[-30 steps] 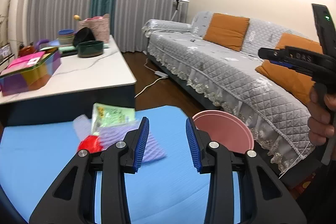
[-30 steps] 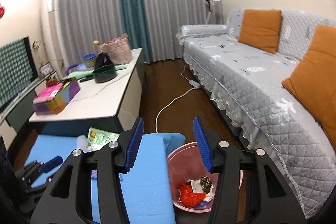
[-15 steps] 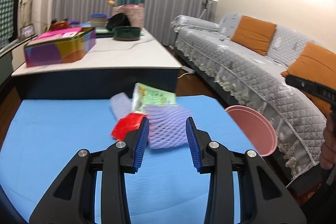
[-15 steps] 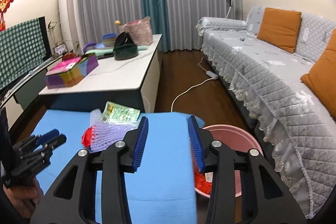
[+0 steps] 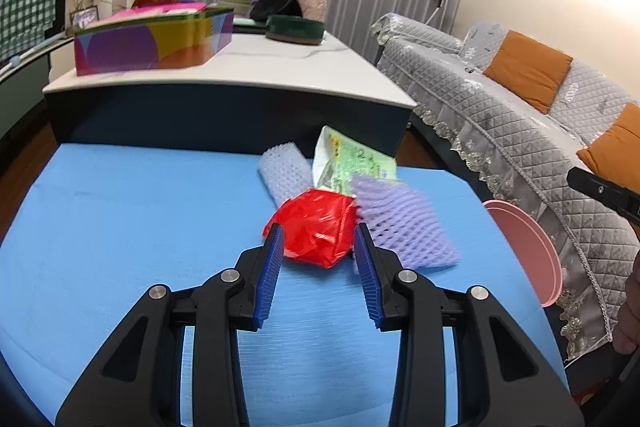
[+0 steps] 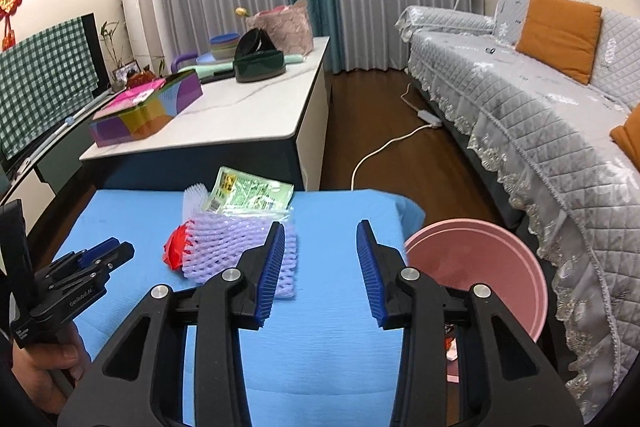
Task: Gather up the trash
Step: 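Move both open tools back to the purple foam net and red bag, then grasp the purple foam net with the right tool while the left tool grasps the second red bag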
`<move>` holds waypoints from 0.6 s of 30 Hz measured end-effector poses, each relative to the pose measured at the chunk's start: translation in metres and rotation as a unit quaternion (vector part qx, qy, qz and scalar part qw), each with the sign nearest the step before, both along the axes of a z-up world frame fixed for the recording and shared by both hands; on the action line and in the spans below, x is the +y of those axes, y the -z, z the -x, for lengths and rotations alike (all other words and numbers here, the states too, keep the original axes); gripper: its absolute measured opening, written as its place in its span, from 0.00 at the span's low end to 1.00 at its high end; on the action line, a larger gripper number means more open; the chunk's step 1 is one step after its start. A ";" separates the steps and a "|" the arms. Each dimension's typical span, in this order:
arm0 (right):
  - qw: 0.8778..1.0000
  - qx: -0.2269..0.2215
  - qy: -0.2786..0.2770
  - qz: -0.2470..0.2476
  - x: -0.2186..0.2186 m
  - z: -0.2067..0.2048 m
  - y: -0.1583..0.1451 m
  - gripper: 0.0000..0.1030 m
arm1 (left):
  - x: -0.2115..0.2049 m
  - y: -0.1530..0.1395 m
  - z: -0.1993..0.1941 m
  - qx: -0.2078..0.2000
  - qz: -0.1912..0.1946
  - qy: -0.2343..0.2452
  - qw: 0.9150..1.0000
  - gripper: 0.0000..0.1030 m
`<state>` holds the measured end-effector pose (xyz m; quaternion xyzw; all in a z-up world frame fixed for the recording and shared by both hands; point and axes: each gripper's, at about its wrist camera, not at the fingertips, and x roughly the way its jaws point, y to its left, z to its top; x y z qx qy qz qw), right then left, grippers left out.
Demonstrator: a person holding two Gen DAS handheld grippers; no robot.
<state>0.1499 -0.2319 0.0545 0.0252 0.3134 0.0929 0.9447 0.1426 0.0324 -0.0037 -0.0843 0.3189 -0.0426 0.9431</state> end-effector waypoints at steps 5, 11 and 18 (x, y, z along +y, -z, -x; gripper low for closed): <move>0.999 0.029 -0.024 0.020 0.024 -0.016 0.023 0.38 | 0.007 0.010 -0.009 0.013 0.006 -0.010 1.000 0.35; 0.995 0.071 -0.053 0.047 0.052 -0.035 0.057 0.52 | 0.013 0.016 -0.017 0.025 0.017 -0.018 0.999 0.35; 0.991 0.099 -0.062 0.060 0.066 -0.052 0.082 0.63 | 0.020 0.025 -0.024 0.038 0.025 -0.027 0.999 0.35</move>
